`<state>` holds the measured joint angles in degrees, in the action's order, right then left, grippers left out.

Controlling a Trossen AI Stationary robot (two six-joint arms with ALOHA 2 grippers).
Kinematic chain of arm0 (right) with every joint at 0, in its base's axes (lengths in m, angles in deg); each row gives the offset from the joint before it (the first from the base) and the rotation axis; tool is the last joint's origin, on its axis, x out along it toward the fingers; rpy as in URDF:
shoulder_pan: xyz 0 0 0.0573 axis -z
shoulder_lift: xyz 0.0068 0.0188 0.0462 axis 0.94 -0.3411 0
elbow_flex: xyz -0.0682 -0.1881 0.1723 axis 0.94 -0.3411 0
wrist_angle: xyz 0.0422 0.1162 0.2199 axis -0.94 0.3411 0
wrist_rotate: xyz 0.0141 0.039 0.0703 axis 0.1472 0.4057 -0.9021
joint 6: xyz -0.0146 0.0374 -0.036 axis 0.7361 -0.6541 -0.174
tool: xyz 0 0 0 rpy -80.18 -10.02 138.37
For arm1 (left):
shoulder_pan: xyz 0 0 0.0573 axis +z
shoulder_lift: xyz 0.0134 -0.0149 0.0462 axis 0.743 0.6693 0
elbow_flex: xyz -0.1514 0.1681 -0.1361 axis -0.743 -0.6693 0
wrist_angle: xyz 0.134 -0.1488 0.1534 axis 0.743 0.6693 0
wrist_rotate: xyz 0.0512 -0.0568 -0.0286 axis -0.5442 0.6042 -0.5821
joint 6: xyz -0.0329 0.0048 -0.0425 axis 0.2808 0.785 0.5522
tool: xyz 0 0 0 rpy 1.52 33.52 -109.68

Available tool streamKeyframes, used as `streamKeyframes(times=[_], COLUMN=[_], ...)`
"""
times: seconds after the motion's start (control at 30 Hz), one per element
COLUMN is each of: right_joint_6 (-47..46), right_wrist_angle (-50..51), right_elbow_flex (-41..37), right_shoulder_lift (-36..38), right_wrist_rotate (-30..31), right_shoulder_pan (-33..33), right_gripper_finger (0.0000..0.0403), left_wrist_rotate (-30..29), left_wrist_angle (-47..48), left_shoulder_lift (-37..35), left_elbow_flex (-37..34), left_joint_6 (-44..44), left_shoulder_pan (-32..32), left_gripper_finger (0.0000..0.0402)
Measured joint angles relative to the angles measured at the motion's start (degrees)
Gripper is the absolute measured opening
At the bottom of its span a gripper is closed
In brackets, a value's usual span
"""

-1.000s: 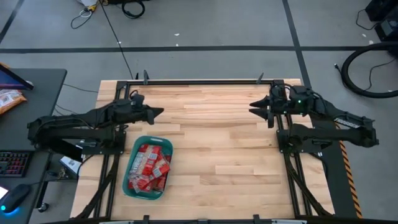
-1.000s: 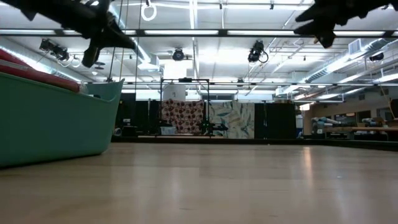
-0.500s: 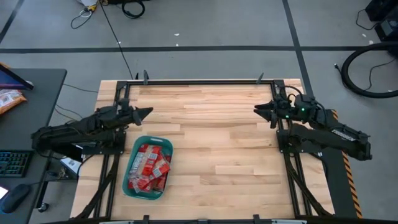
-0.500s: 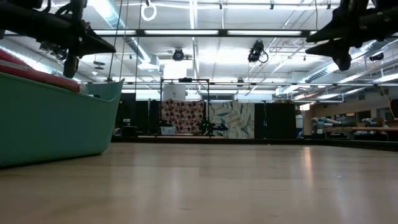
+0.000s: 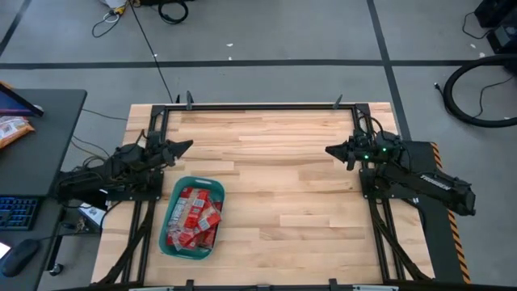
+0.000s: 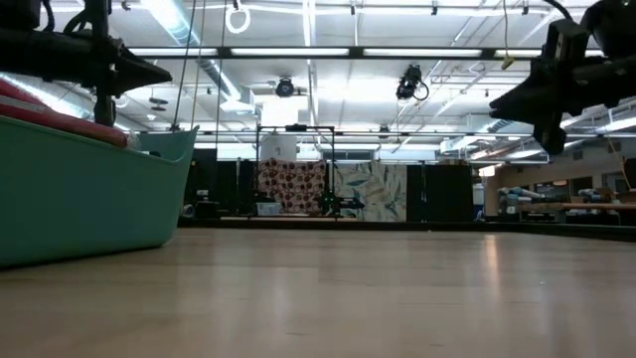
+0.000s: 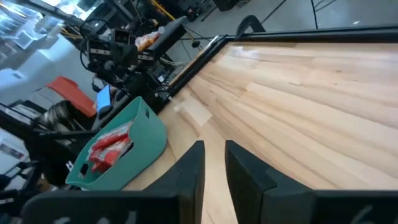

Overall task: Sort popcorn bags into baskets
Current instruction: Return to Home Position

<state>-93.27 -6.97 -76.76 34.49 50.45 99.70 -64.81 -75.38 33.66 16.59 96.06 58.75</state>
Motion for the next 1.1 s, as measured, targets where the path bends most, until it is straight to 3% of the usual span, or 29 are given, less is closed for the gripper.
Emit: streamKeyframes(times=[0.27,0.6,0.93,1.1], right_joint_6=[-3.51,-4.54,-3.8,7.57], right_wrist_angle=[-0.22,-1.34,-1.32,-0.91], right_elbow_flex=[-4.08,-5.88,-5.9,-5.9], right_shoulder_lift=[2.89,3.82,3.82,3.8], right_wrist_rotate=[-0.79,0.76,9.93,9.94], right_shoulder_pan=[0.94,1.17,1.2,1.2], right_gripper_finger=[0.0048,0.0035,0.0035,0.0035], left_wrist_rotate=[0.11,1.33,0.51,0.74], left_wrist_angle=[-0.62,-8.52,-6.79,-6.37], left_shoulder_lift=[-2.38,-2.32,-2.25,-2.25], left_elbow_flex=[-3.51,-8.75,-8.75,-8.75], left_joint_6=[0.72,1.49,0.69,-12.12], left_shoulder_pan=[0.0,-0.02,0.0,-0.02], left_gripper_finger=[0.0002,0.0002,0.002,0.0022])
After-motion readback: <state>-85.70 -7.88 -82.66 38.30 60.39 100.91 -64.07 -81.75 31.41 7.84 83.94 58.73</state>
